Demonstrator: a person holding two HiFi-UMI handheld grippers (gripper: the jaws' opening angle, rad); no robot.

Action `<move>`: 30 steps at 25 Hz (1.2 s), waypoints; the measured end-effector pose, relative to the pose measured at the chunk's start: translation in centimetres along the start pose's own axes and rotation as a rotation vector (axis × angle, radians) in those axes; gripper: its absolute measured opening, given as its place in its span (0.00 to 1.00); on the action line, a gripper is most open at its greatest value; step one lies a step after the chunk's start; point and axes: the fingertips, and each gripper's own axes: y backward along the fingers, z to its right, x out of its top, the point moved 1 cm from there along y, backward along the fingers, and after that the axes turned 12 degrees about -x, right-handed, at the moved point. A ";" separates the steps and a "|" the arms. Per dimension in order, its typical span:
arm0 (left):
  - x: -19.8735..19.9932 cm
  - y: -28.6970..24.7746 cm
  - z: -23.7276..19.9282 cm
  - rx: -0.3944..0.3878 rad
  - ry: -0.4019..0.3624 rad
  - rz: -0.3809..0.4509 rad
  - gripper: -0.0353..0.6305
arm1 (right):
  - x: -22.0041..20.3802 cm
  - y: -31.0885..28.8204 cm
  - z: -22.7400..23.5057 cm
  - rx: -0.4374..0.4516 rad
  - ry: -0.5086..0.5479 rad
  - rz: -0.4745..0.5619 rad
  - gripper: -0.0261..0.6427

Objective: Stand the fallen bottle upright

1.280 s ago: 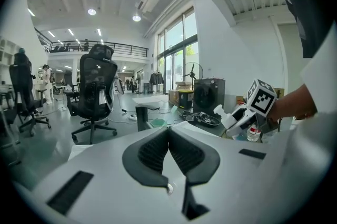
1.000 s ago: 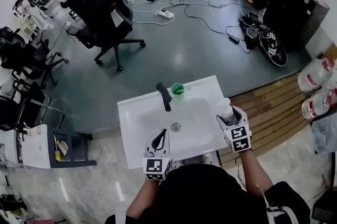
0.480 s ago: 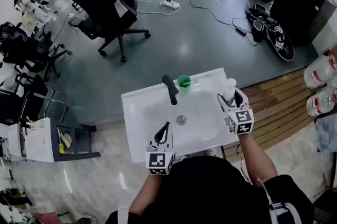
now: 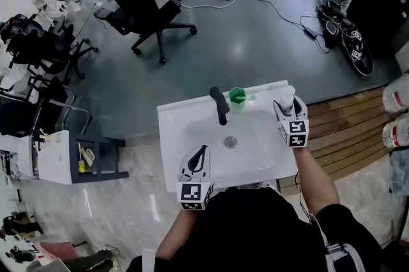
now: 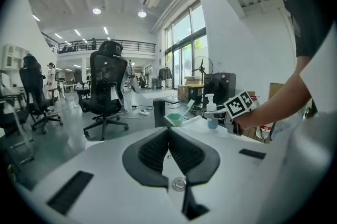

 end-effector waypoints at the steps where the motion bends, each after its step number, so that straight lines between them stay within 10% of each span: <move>1: -0.1 -0.1 -0.1 0.004 0.003 -0.002 0.08 | -0.1 -0.3 0.0 0.000 0.007 0.003 0.51; 23: 0.8 -0.4 1.3 -0.030 0.009 0.046 0.08 | 0.6 8.2 -0.6 0.074 0.046 0.026 0.66; 30: 1.2 -0.7 2.8 -0.072 -0.006 0.059 0.08 | 6.8 14.5 -0.7 0.051 0.036 0.142 0.30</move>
